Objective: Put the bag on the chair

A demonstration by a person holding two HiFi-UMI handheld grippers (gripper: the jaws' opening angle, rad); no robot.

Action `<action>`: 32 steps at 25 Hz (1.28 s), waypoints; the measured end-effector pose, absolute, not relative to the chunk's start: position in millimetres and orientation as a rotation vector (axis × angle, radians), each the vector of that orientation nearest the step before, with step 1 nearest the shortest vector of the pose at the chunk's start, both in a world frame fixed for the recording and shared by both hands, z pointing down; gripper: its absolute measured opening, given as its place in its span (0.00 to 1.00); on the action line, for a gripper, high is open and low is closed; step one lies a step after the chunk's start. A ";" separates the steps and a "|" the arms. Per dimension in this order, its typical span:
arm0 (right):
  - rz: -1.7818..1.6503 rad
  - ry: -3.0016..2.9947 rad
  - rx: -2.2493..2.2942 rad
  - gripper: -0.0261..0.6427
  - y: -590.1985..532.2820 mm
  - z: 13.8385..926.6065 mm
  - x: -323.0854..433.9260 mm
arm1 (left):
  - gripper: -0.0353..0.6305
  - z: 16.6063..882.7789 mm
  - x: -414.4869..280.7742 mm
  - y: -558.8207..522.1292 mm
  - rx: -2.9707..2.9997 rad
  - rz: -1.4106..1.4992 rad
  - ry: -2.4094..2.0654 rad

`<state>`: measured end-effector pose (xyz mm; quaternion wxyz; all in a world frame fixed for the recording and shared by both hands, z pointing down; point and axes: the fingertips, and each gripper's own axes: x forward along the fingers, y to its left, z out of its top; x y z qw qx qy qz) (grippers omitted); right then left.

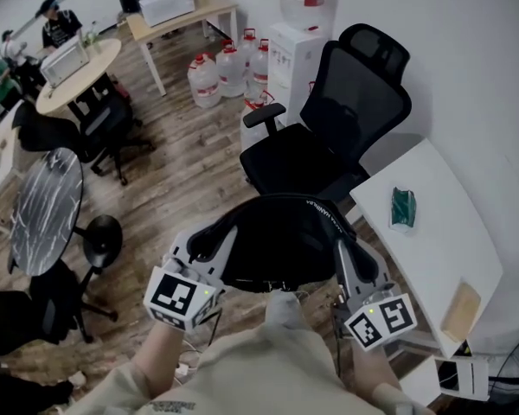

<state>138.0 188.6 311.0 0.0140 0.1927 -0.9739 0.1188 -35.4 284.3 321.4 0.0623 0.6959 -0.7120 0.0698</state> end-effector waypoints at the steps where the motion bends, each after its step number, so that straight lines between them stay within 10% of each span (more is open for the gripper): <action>1: 0.378 -3.032 0.597 0.12 175.5 312.2 132.1 | 0.15 320.8 -40.6 271.0 2.101 0.214 -2.151; 32: 0.390 -3.083 0.659 0.12 -216.2 322.0 -2.5 | 0.15 317.1 -176.8 -120.2 2.169 0.345 -2.196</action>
